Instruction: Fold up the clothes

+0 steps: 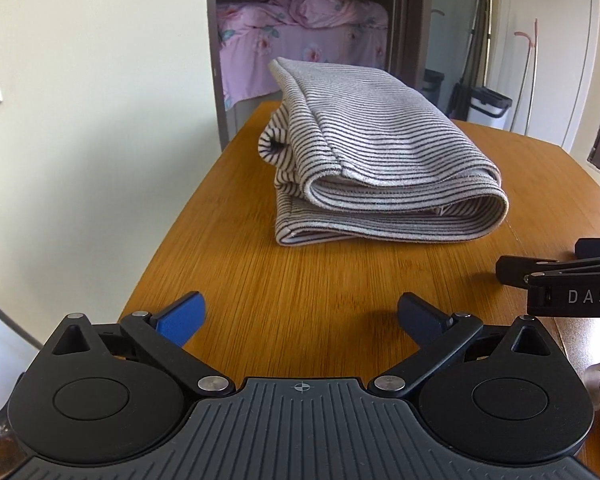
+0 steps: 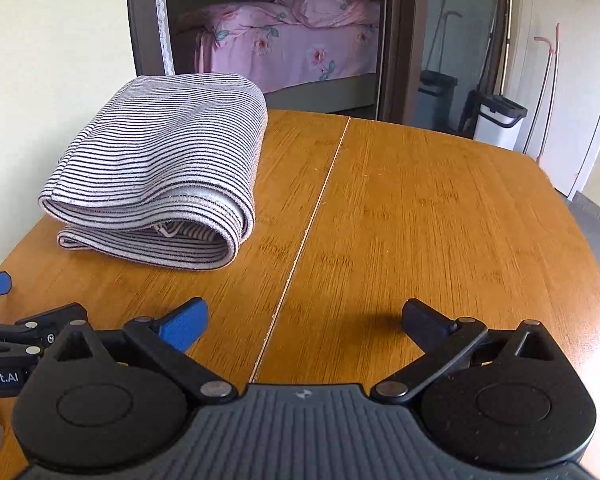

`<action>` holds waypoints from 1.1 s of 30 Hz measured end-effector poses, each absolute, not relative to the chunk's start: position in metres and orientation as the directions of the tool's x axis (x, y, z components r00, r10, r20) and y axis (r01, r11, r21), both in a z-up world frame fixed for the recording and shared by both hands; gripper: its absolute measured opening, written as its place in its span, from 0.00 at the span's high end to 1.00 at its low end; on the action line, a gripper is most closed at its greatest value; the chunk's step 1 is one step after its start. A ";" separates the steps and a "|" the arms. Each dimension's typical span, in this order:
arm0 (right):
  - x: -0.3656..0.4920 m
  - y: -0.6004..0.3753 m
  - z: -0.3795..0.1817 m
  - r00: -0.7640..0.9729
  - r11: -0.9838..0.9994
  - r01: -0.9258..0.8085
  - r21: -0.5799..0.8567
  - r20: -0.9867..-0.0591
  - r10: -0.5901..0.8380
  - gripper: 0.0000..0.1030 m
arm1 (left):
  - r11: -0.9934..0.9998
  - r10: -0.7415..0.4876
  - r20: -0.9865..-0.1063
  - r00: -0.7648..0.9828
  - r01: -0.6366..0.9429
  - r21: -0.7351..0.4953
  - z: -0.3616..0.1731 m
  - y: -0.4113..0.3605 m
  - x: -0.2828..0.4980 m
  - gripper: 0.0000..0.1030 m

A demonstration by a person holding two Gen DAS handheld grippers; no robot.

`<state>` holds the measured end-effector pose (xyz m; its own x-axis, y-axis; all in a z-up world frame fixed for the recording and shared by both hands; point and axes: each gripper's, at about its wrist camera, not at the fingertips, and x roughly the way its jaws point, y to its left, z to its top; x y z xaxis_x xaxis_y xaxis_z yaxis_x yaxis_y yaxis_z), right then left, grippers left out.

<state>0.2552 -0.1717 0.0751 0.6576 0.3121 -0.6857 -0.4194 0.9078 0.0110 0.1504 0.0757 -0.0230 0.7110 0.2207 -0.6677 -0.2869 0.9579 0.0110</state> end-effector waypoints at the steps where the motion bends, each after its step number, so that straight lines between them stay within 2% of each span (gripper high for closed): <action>1: 0.255 -0.172 0.075 0.658 0.908 -0.419 0.011 -0.686 0.312 0.00 | 0.958 0.220 -0.668 0.711 -0.287 0.011 -0.023 0.076 0.151 0.00; 33: 0.256 -0.177 0.076 0.661 0.912 -0.411 0.012 -0.685 0.307 0.00 | 0.958 0.220 -0.667 0.712 -0.288 0.009 -0.024 0.072 0.150 0.00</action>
